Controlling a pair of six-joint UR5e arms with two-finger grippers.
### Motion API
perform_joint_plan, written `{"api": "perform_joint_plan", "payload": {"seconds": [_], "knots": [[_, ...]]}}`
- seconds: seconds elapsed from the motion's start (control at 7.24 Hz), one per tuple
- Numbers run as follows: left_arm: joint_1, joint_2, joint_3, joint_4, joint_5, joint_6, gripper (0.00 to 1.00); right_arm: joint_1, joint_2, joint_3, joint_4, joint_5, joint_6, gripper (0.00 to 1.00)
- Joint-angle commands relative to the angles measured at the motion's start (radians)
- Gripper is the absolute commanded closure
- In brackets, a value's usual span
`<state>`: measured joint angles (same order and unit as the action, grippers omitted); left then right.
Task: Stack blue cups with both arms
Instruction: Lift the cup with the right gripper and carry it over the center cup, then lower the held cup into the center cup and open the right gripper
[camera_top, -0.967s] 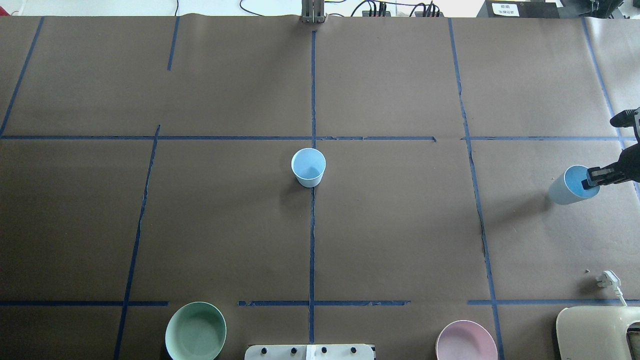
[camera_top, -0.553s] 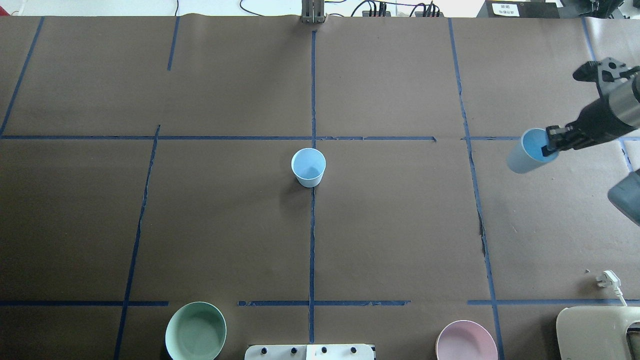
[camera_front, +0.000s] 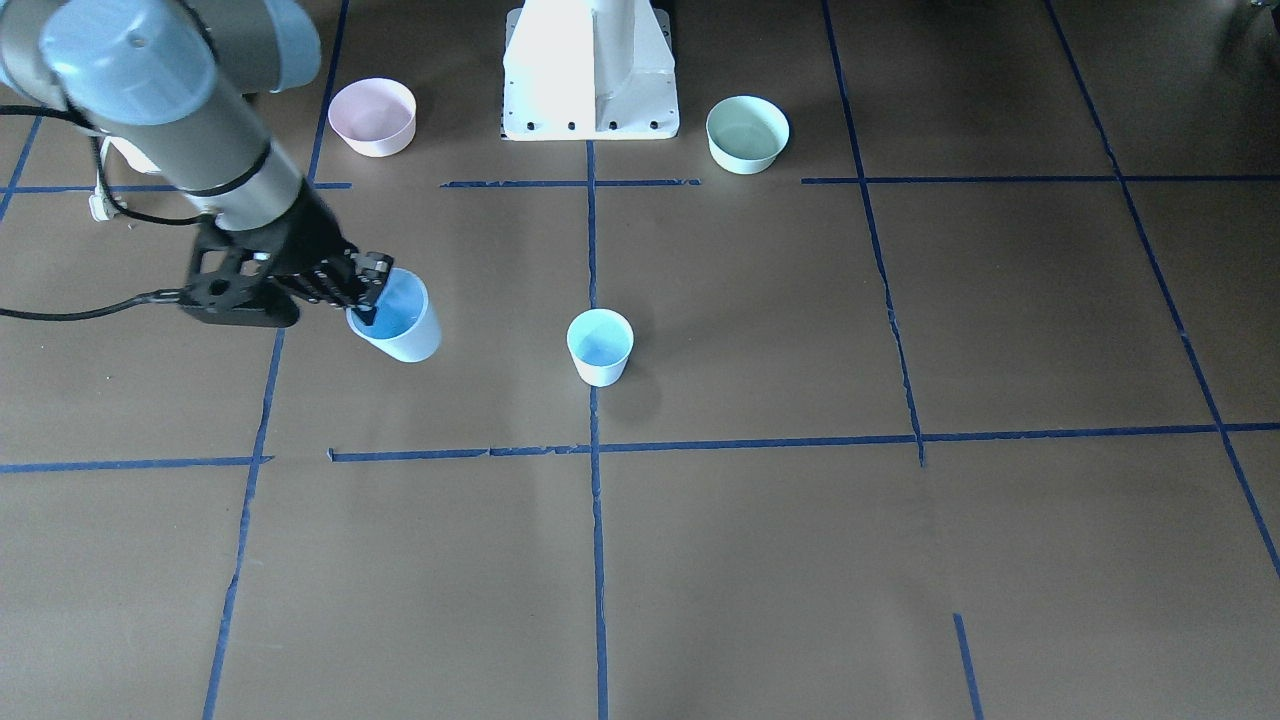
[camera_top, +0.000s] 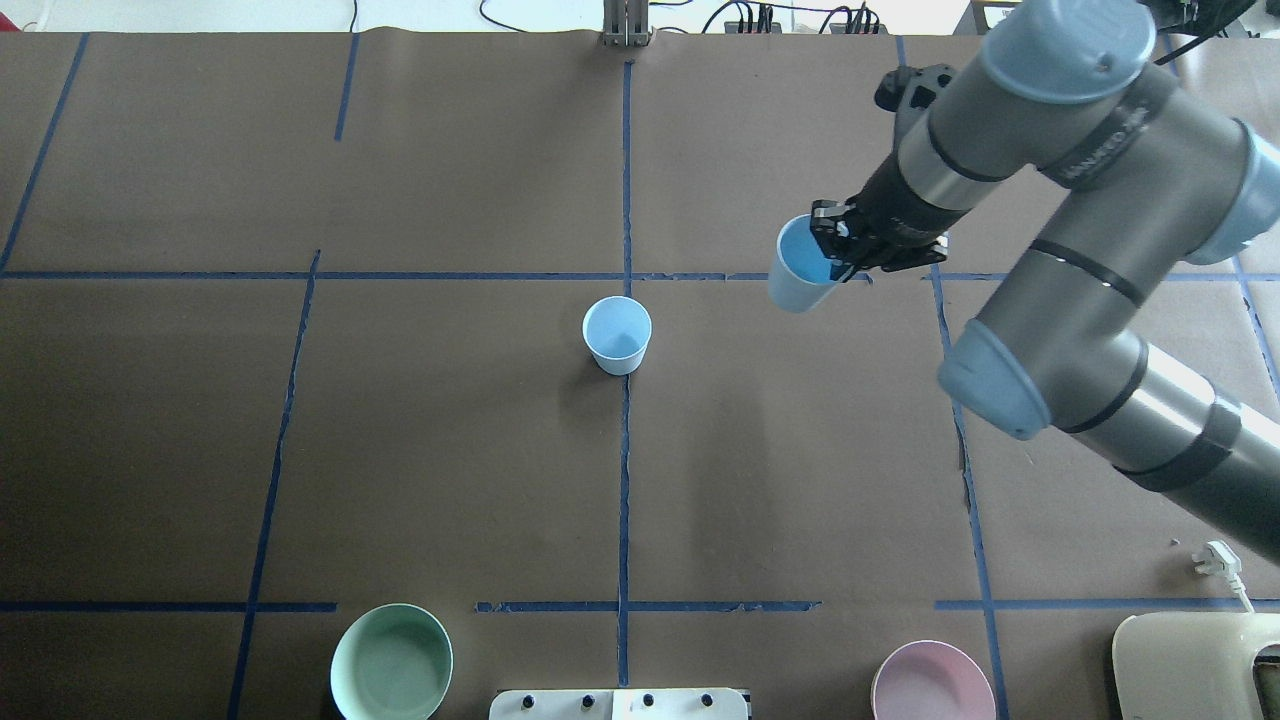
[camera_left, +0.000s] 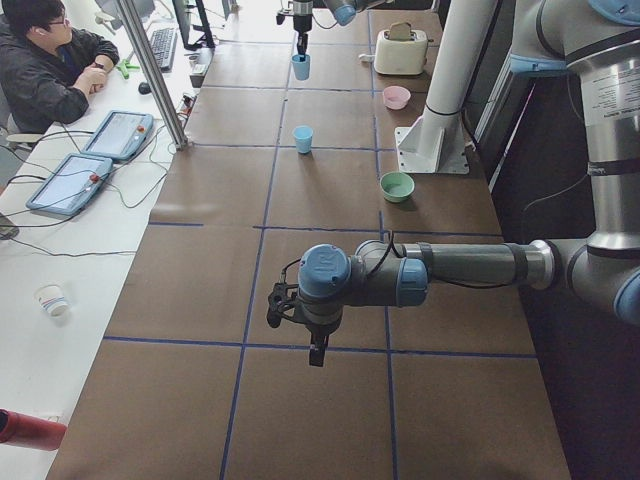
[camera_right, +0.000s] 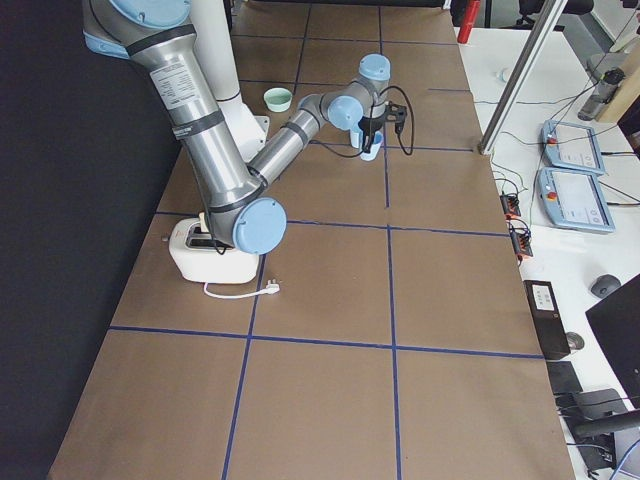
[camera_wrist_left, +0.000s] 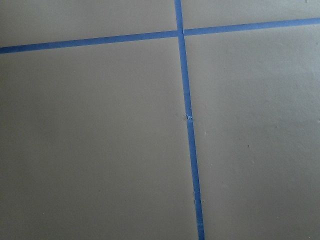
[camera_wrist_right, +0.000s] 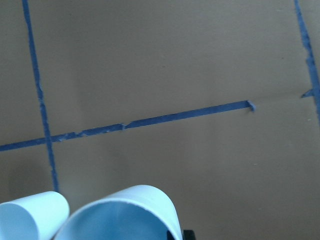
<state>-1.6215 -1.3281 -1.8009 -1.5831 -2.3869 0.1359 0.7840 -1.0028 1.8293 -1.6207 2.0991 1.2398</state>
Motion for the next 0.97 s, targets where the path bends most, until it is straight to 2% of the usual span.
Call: {"api": "perform_joint_plan", "payload": {"seconds": [0.0, 0.28, 0.83], "knots": [[0.0, 0.0, 0.0, 0.0, 0.0, -0.001, 0.0, -0.145, 0.177, -0.098, -0.022, -0.173, 0.163, 1.0], [0.0, -0.002, 0.001, 0.0, 0.0, -0.001, 0.0, -0.225, 0.234, -0.162, -0.021, -0.262, 0.236, 1.0], [0.0, 0.0, 0.0, 0.0, 0.0, -0.001, 0.0, -0.236, 0.25, -0.194, -0.016, -0.269, 0.236, 1.0]]}}
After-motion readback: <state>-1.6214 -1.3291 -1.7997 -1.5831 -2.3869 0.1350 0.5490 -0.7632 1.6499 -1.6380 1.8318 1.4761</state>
